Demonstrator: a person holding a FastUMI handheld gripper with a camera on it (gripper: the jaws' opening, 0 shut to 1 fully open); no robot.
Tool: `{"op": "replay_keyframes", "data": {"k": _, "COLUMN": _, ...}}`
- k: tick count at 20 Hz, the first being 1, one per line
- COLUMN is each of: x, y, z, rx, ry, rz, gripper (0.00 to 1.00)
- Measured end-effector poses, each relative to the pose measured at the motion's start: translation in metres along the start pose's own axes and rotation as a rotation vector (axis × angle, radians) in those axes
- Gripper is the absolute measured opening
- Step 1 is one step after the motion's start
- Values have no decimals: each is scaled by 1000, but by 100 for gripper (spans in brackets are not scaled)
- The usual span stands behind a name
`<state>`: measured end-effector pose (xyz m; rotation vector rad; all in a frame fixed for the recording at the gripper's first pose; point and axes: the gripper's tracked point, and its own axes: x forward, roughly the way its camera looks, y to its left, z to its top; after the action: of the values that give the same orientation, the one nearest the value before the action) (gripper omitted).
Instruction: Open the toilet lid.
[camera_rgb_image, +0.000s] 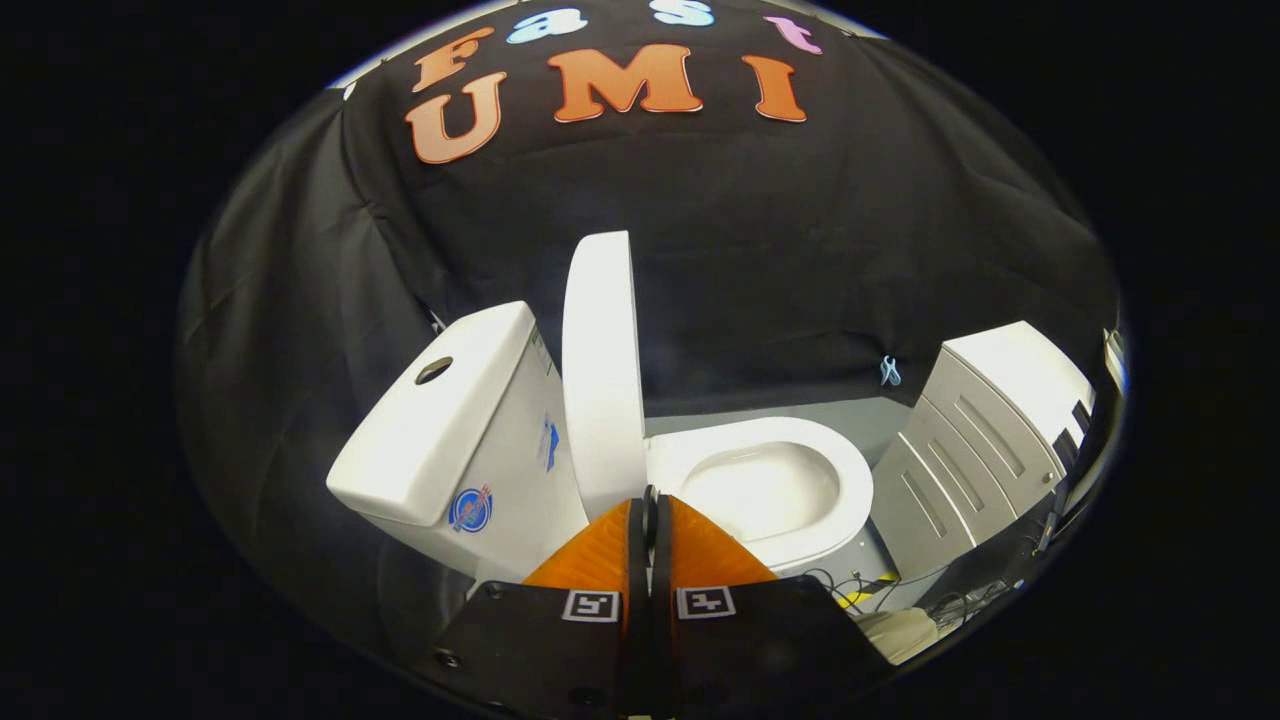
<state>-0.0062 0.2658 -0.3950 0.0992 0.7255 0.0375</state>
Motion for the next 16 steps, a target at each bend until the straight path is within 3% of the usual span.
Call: {"op": "replay_keyframes", "data": {"k": 16, "x": 0, "y": 69, "z": -15, "rx": -146, "ry": -13, "rz": 53, "gripper": 7}}
